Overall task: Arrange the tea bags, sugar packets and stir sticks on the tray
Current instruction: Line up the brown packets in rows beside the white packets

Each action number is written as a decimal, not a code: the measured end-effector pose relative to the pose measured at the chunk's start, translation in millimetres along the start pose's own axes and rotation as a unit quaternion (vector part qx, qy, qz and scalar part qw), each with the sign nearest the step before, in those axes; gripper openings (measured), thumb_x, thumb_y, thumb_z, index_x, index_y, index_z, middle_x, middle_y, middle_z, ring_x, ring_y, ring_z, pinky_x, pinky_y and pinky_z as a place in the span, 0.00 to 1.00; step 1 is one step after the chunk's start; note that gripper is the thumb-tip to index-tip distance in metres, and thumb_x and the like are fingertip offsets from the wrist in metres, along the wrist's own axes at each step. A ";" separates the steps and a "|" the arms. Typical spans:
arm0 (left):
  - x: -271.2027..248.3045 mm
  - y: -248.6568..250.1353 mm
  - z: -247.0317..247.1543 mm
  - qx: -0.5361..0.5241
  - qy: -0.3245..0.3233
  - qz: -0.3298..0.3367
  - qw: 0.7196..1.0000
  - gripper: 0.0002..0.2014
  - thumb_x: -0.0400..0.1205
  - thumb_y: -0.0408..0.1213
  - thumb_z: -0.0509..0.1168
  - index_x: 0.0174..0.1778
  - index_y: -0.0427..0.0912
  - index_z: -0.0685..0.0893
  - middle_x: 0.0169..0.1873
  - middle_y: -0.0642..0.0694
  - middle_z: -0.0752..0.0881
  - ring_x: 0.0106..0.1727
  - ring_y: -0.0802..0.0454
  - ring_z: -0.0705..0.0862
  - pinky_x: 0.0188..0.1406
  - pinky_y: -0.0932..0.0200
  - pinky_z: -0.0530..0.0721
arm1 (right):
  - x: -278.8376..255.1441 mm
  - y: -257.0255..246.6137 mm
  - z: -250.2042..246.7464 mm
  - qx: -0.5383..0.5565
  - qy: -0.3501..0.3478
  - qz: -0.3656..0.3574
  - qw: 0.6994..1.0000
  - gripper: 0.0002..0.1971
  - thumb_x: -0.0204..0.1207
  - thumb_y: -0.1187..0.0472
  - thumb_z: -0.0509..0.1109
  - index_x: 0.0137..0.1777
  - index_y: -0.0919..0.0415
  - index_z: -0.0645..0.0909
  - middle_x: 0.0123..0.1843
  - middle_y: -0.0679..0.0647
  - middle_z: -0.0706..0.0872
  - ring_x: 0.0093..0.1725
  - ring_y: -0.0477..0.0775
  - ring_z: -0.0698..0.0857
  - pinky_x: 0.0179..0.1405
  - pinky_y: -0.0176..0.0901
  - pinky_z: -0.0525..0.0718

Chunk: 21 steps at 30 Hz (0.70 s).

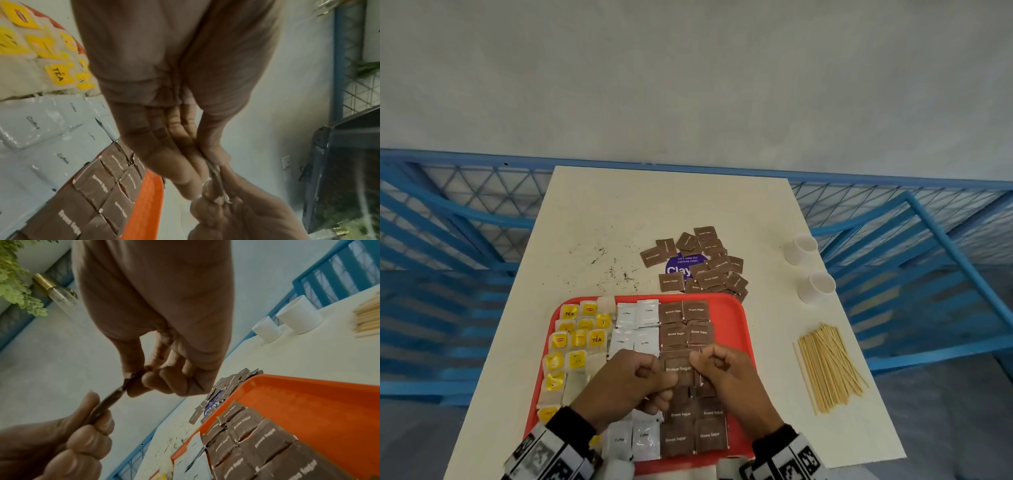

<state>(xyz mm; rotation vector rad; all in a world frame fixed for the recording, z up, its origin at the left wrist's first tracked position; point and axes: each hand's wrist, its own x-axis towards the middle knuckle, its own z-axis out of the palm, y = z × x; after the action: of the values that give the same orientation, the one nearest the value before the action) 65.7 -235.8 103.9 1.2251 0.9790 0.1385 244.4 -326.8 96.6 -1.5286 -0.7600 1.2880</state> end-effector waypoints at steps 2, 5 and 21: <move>0.5 -2.0 -1.7 -0.002 0.004 0.001 1.000 0.10 0.78 0.36 0.75 0.33 0.36 0.87 0.33 0.34 0.91 0.34 0.42 0.90 0.31 0.56 0.86 | 2.0 4.9 0.7 0.029 0.001 0.030 0.999 0.26 0.74 0.42 0.75 0.45 0.69 0.84 0.41 0.73 0.86 0.39 0.61 0.80 0.43 0.59 0.77; 1.4 -4.4 -2.5 -0.013 0.022 0.002 1.000 0.10 0.78 0.37 0.75 0.33 0.36 0.88 0.32 0.34 0.90 0.32 0.43 0.89 0.29 0.58 0.85 | 3.2 13.3 1.0 0.036 -0.001 0.056 0.998 0.28 0.71 0.35 0.75 0.49 0.64 0.87 0.44 0.76 0.87 0.38 0.61 0.80 0.39 0.54 0.77; 8.5 -28.0 -18.1 0.013 0.114 -0.014 0.993 0.22 0.80 0.52 0.71 0.26 0.40 0.82 0.24 0.41 0.85 0.28 0.48 0.86 0.29 0.58 0.82 | 100.7 41.0 -10.3 -0.148 0.065 0.136 0.977 0.06 0.76 0.72 0.74 0.37 0.68 0.87 0.26 0.51 0.85 0.24 0.44 0.77 0.23 0.30 0.76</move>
<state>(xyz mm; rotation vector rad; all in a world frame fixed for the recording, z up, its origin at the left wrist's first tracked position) 47.2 -228.5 75.7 1.2375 1.1988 0.2492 274.5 -253.2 21.6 -1.9933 -0.6972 1.2968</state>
